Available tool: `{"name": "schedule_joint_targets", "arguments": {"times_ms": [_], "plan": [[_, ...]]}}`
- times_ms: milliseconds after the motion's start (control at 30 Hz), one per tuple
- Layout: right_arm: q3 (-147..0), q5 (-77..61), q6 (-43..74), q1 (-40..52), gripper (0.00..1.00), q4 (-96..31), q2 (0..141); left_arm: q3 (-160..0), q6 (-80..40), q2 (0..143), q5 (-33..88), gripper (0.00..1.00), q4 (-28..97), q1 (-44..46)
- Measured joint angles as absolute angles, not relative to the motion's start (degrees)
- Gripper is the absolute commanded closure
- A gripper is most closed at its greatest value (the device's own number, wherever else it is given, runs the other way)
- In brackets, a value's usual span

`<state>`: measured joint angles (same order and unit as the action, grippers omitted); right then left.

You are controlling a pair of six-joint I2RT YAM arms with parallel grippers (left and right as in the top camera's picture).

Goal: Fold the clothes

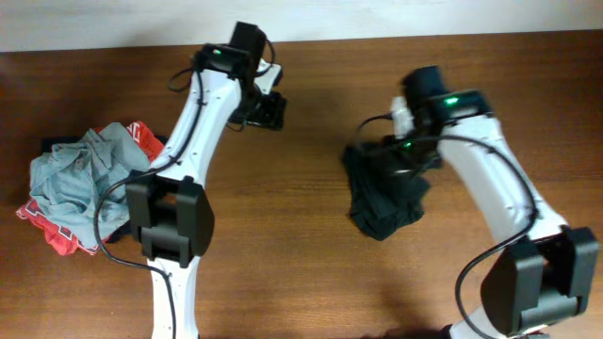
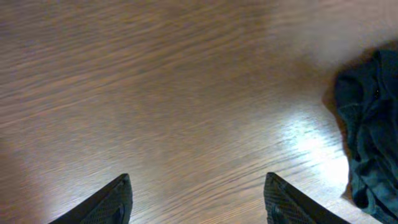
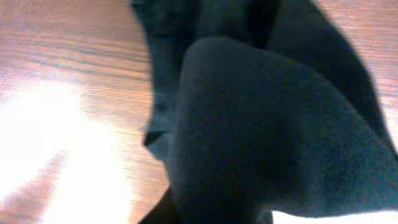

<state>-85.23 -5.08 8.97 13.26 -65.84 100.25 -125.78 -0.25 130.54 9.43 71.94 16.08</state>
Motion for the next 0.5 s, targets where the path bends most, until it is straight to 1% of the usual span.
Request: {"name": "schedule_joint_targets", "arguments": {"times_ms": [100, 133, 167, 200, 267, 300, 333, 500], "plan": [[-84.4, -2.6, 11.4, 17.9, 0.88, -64.8, 100.8, -126.6, -0.3, 130.5, 9.5, 0.33, 73.1, 14.7], [-84.1, -1.8, 12.2, 19.2, 0.82, -64.3, 101.3, -126.6, -0.3, 130.5, 9.5, 0.33, 73.4, 14.2], [-83.8, -1.3, 13.2, 20.2, 0.72, -63.7, 101.9, -126.7, -0.3, 130.5, 9.4, 0.33, 73.8, 13.8], [-83.5, -0.9, 13.9, 20.7, 0.66, -63.3, 102.6, -126.7, -0.3, 130.5, 9.4, 0.33, 74.3, 13.6], [-83.1, -0.2, 14.6, 21.4, 0.64, -62.5, 104.0, -126.7, -0.3, 130.5, 9.4, 0.32, 75.0, 13.3], [-82.9, 0.0, 15.0, 21.5, 0.53, -62.3, 104.8, -126.7, -0.3, 130.5, 9.4, 0.33, 75.4, 13.3], [-82.7, 0.2, 15.2, 21.5, 0.49, -62.2, 105.3, -126.7, -0.3, 130.5, 9.4, 0.32, 75.6, 13.3], [-82.4, 0.6, 15.7, 21.5, 0.39, -62.1, 105.5, -126.7, 0.0, 130.5, 9.4, 0.33, 75.7, 13.4]]}}
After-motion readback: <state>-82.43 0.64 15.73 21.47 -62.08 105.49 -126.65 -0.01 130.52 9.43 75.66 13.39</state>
